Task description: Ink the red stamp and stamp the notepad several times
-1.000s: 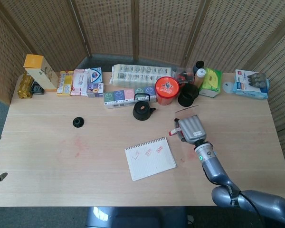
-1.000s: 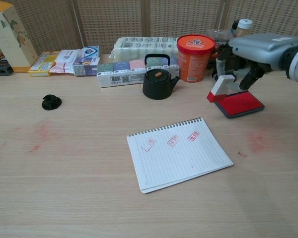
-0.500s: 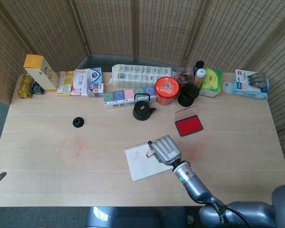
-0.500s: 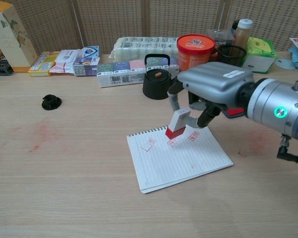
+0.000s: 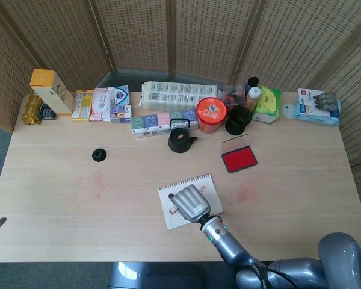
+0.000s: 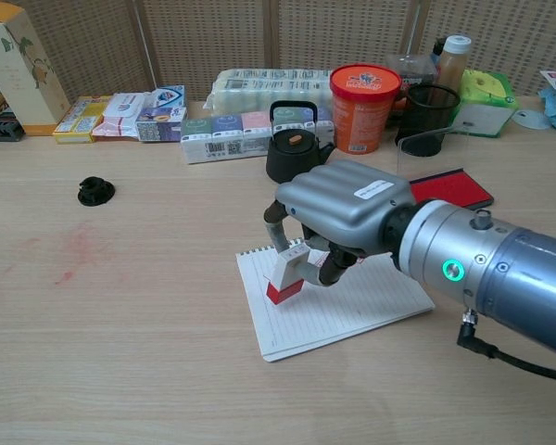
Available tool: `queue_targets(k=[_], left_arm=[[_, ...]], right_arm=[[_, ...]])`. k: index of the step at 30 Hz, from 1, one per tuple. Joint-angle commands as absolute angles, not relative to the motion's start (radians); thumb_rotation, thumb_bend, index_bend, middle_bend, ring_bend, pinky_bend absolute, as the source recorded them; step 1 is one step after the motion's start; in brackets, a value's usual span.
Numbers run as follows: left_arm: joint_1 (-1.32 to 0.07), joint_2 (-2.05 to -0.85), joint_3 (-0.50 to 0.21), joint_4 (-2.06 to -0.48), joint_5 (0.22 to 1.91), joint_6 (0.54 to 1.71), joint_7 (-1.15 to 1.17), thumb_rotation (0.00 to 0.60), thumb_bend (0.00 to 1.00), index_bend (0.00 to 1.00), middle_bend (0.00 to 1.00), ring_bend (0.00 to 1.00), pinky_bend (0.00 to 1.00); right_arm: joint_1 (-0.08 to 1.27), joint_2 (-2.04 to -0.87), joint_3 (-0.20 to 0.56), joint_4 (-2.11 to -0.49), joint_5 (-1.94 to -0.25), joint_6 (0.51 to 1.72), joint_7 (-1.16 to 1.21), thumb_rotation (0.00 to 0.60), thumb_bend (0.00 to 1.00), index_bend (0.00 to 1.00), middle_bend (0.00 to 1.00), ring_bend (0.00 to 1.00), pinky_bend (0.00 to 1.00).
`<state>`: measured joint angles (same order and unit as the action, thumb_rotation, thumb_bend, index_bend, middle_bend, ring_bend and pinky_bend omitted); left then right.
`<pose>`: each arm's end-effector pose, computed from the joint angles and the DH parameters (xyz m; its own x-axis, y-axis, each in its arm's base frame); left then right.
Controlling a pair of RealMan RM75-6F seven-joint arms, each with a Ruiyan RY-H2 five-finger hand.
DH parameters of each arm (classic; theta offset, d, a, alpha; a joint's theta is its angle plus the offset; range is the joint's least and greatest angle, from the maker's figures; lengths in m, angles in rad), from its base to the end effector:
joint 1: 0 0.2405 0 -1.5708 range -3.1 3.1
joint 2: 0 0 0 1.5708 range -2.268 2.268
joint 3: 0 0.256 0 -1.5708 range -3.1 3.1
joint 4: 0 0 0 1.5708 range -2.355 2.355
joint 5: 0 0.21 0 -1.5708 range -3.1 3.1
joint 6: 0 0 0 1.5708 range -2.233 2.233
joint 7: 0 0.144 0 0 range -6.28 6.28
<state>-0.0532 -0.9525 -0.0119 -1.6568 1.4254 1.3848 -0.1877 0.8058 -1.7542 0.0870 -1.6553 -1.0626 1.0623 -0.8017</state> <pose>-0.3373 0.1610 0.1968 0.3163 0.1248 0.9404 0.9355 0.1237 -0.3311 -0.0684 -0.2650 -0.0821 0.6145 -0.2075 0.7611 -0.6925 -0.6040 0.3945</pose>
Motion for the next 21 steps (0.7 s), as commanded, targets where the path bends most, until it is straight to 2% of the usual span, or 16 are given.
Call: queue_targets(k=[1, 21], left_arm=[[-0.053, -0.953, -0.012, -1.658, 1.425, 1.385, -0.186, 0.600, 0.00, 0.00, 0.00, 0.00, 0.11], [-0.055, -0.954, -0.014, -1.658, 1.417, 1.380, -0.181, 0.600, 0.00, 0.00, 0.00, 0.00, 0.11]], right_arm=[[0.808, -1.760, 0.089, -1.647, -1.059, 1.061, -0.806, 0.600, 0.58, 0.75, 1.00, 1.00, 1.00], [0.804, -1.777, 0.075, -1.619, -1.075, 1.056, -0.795, 0.600, 0.58, 0.75, 1.00, 1.00, 1.00]])
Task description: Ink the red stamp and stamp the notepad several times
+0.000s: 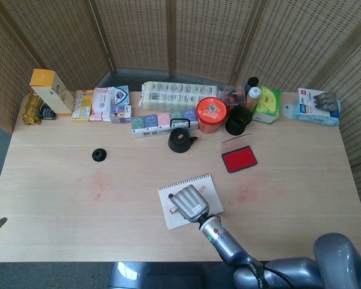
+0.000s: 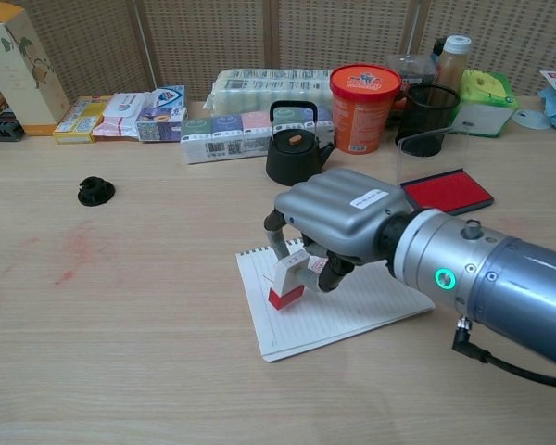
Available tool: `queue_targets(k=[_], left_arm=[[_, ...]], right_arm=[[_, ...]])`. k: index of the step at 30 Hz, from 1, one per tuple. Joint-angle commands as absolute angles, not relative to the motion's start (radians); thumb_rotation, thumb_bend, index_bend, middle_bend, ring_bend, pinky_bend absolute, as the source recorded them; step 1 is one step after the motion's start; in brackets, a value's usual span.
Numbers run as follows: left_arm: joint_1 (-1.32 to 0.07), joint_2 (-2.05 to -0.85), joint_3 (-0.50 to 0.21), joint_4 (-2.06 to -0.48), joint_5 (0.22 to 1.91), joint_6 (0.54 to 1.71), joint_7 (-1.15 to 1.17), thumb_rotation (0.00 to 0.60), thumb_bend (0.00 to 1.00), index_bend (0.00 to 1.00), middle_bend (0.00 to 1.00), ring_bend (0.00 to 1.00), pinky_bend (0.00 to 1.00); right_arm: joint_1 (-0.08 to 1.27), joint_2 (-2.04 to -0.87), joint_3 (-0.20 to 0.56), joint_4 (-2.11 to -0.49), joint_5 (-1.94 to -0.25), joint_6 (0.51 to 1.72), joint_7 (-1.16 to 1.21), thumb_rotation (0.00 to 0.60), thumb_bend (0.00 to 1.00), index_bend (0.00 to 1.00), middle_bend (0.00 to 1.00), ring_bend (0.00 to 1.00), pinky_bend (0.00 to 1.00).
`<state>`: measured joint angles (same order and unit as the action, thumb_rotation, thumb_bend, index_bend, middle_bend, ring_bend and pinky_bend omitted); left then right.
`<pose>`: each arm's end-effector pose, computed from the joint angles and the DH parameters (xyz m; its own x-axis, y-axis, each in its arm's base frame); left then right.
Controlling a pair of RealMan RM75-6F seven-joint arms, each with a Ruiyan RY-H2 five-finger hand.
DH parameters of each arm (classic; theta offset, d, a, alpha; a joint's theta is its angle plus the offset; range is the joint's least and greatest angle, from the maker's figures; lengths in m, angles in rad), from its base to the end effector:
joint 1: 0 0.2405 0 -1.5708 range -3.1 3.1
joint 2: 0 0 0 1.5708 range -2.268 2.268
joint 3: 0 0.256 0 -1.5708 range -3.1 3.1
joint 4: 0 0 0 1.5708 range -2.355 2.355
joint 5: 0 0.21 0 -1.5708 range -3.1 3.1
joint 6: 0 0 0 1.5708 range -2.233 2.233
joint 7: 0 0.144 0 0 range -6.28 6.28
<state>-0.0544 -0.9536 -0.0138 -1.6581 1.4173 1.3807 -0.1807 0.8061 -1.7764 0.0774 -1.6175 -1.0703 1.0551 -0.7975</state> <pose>-0.3379 0.1616 0.1965 0.3190 0.1260 0.9393 0.9334 0.1298 -0.3344 -0.0717 -0.2646 -0.0897 0.6277 -0.2053 0.7509 -0.6825 -0.6091 0.4039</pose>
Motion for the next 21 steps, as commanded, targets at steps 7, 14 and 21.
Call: queue_targets(k=[7, 14, 21], left_arm=[[-0.054, -0.953, -0.013, -1.658, 1.419, 1.381, -0.183, 0.600, 0.00, 0.00, 0.00, 0.00, 0.11], [-0.054, -0.954, -0.013, -1.658, 1.421, 1.381, -0.185, 0.600, 0.00, 0.00, 0.00, 0.00, 0.11], [-0.056, -0.954, -0.012, -1.659, 1.421, 1.379, -0.182, 0.600, 0.00, 0.00, 0.00, 0.00, 0.11]], right_arm=[[0.802, -1.783, 0.069, -1.611, -1.083, 1.053, -0.791, 0.600, 0.58, 0.76, 1.00, 1.00, 1.00], [0.799, -1.795, 0.067, -1.582, -1.087, 1.046, -0.779, 0.600, 0.58, 0.78, 1.00, 1.00, 1.00], [0.797, -1.822, 0.057, -1.527, -1.090, 1.030, -0.776, 0.600, 0.58, 0.79, 1.00, 1.00, 1.00]])
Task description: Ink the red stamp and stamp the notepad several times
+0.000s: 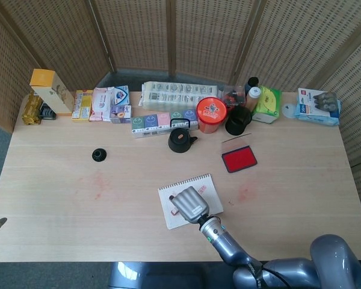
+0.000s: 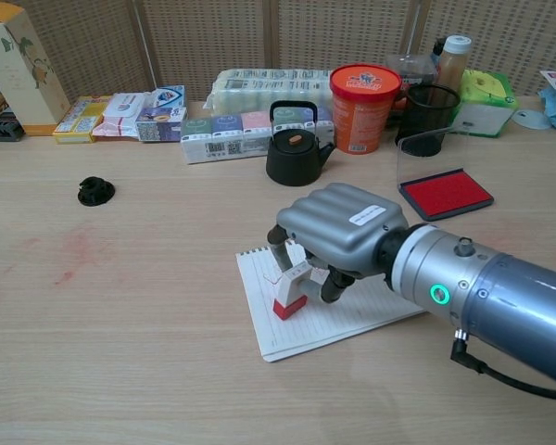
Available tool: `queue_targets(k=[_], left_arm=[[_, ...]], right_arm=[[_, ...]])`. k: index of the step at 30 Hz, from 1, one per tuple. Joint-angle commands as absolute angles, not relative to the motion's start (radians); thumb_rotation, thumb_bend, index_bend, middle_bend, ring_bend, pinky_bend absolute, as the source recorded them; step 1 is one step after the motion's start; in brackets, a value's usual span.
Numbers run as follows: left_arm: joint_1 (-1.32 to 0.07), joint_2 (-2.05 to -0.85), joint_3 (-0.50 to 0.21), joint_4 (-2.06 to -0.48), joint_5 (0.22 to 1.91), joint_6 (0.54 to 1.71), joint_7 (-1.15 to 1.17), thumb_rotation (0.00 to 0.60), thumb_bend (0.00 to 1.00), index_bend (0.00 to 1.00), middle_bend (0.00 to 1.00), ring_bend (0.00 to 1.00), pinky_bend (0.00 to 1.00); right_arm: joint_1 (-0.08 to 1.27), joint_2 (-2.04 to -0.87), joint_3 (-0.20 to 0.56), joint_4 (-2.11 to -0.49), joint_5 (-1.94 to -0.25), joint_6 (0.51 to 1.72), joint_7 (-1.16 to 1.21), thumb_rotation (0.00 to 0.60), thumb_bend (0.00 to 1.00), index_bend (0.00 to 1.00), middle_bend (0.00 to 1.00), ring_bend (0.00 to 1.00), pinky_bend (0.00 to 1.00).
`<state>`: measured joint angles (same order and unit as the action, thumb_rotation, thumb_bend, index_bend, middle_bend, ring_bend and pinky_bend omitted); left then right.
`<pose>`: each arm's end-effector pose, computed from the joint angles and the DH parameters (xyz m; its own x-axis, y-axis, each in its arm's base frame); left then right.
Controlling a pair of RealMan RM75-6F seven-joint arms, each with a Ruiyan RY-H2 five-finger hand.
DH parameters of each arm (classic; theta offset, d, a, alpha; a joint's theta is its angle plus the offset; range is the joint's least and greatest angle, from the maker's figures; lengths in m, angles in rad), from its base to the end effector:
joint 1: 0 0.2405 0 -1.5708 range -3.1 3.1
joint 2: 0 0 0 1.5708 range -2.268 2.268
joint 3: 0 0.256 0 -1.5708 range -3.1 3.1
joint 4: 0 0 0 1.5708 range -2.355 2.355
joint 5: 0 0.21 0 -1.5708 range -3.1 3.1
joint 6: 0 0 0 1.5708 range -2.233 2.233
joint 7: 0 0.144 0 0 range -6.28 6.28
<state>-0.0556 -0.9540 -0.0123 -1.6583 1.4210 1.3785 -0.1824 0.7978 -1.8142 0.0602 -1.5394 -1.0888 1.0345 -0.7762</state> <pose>-0.3375 0.1617 0.1956 0.3172 0.1297 0.9395 0.9345 0.1261 -0.3329 -0.0817 -0.2648 -0.1036 0.6490 -0.2092 0.7315 -0.6698 -0.6131 0.4189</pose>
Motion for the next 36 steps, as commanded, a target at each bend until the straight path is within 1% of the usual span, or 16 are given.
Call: queue_targets(k=[1, 10, 24, 30, 36], left_arm=[[-0.056, -0.954, -0.012, -1.658, 1.420, 1.378, -0.181, 0.600, 0.00, 0.00, 0.00, 0.00, 0.11], [-0.056, -0.955, -0.012, -1.658, 1.418, 1.376, -0.183, 0.600, 0.00, 0.00, 0.00, 0.00, 0.11], [-0.054, -0.953, -0.012, -1.654, 1.420, 1.379, -0.194, 0.600, 0.00, 0.00, 0.00, 0.00, 0.11], [-0.053, -0.952, -0.012, -1.653, 1.420, 1.378, -0.197, 0.600, 0.00, 0.00, 0.00, 0.00, 0.11], [-0.054, -0.952, -0.011, -1.655, 1.421, 1.375, -0.195, 0.600, 0.00, 0.00, 0.00, 0.00, 0.11]], right_arm=[[0.796, -1.827, 0.053, -1.518, -1.091, 1.028, -0.778, 0.600, 0.58, 0.79, 1.00, 1.00, 1.00], [0.785, -1.854, 0.034, -1.482, -1.106, 1.019, -0.775, 0.600, 0.58, 0.80, 1.00, 1.00, 1.00], [0.779, -1.870, 0.047, -1.459, -1.096, 1.008, -0.790, 0.600, 0.58, 0.80, 1.00, 1.00, 1.00], [0.776, -1.844, 0.052, -1.500, -1.106, 1.024, -0.809, 0.600, 0.58, 0.80, 1.00, 1.00, 1.00], [0.774, -1.757, 0.070, -1.631, -1.123, 1.072, -0.862, 0.600, 0.58, 0.80, 1.00, 1.00, 1.00]])
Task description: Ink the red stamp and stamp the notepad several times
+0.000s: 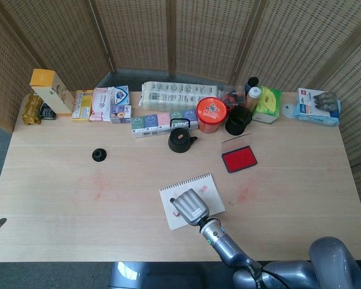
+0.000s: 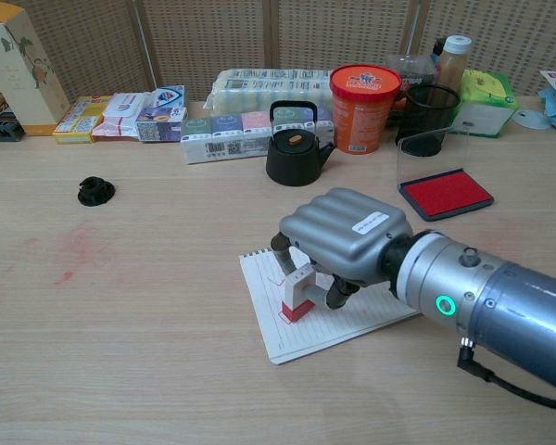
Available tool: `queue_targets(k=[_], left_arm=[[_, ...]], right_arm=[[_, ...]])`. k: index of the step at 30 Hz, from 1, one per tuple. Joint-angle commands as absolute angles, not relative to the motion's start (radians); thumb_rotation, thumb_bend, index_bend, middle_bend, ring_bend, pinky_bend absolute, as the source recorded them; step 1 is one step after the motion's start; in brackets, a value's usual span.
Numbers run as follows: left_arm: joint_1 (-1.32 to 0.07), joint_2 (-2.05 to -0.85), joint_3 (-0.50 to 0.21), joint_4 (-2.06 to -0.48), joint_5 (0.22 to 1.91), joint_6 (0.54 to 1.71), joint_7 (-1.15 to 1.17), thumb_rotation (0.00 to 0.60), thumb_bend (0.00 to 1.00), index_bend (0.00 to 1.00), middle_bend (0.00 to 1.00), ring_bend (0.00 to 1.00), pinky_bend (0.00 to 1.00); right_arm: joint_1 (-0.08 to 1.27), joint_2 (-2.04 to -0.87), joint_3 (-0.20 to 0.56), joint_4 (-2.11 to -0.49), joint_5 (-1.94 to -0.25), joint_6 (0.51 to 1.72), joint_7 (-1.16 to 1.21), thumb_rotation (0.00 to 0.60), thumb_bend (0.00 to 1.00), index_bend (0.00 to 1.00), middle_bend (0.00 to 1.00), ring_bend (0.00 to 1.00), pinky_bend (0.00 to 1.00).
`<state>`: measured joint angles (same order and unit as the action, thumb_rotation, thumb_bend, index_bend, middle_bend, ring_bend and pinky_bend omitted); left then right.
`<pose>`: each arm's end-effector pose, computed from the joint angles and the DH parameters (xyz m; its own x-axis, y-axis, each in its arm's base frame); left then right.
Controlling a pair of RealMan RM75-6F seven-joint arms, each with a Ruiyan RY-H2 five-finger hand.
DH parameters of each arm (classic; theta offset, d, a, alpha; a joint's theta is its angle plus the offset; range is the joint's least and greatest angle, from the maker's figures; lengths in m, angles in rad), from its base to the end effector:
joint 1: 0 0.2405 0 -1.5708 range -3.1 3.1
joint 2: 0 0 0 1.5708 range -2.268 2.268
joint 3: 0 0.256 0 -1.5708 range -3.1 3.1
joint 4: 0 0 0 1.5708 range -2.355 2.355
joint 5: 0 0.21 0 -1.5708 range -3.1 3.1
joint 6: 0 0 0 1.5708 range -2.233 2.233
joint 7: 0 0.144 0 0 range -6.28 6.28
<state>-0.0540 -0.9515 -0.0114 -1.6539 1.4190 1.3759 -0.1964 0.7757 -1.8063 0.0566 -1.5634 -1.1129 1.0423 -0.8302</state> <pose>-0.3392 0.1609 0.1968 0.3096 0.1310 0.9418 0.9360 0.1322 -0.3261 -0.0823 -0.2591 -0.1004 0.6745 -0.1757 0.7171 -0.6390 -0.6255 0.4478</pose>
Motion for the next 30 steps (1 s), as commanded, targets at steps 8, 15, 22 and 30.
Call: queue_targets(k=[8, 15, 22, 30], left_arm=[[-0.054, -0.953, -0.009, -1.661, 1.422, 1.376, -0.184, 0.600, 0.00, 0.00, 0.00, 0.00, 0.11], [-0.056, -0.954, -0.012, -1.663, 1.413, 1.371, -0.177, 0.600, 0.00, 0.00, 0.00, 0.00, 0.11], [-0.059, -0.954, -0.012, -1.664, 1.410, 1.366, -0.175, 0.600, 0.00, 0.00, 0.00, 0.00, 0.11], [-0.057, -0.958, -0.010, -1.662, 1.409, 1.367, -0.165, 0.600, 0.00, 0.00, 0.00, 0.00, 0.11]], right_arm=[[0.779, -1.682, 0.083, -1.731, -1.097, 1.088, -0.916, 0.600, 0.58, 0.80, 1.00, 1.00, 1.00], [0.774, -1.662, 0.070, -1.710, -1.062, 1.082, -0.915, 0.600, 0.58, 0.80, 1.00, 1.00, 1.00], [0.766, -1.643, 0.064, -1.693, -1.047, 1.083, -0.895, 0.600, 0.58, 0.80, 1.00, 1.00, 1.00], [0.764, -1.642, 0.048, -1.696, -1.043, 1.083, -0.900, 0.600, 0.58, 0.80, 1.00, 1.00, 1.00]])
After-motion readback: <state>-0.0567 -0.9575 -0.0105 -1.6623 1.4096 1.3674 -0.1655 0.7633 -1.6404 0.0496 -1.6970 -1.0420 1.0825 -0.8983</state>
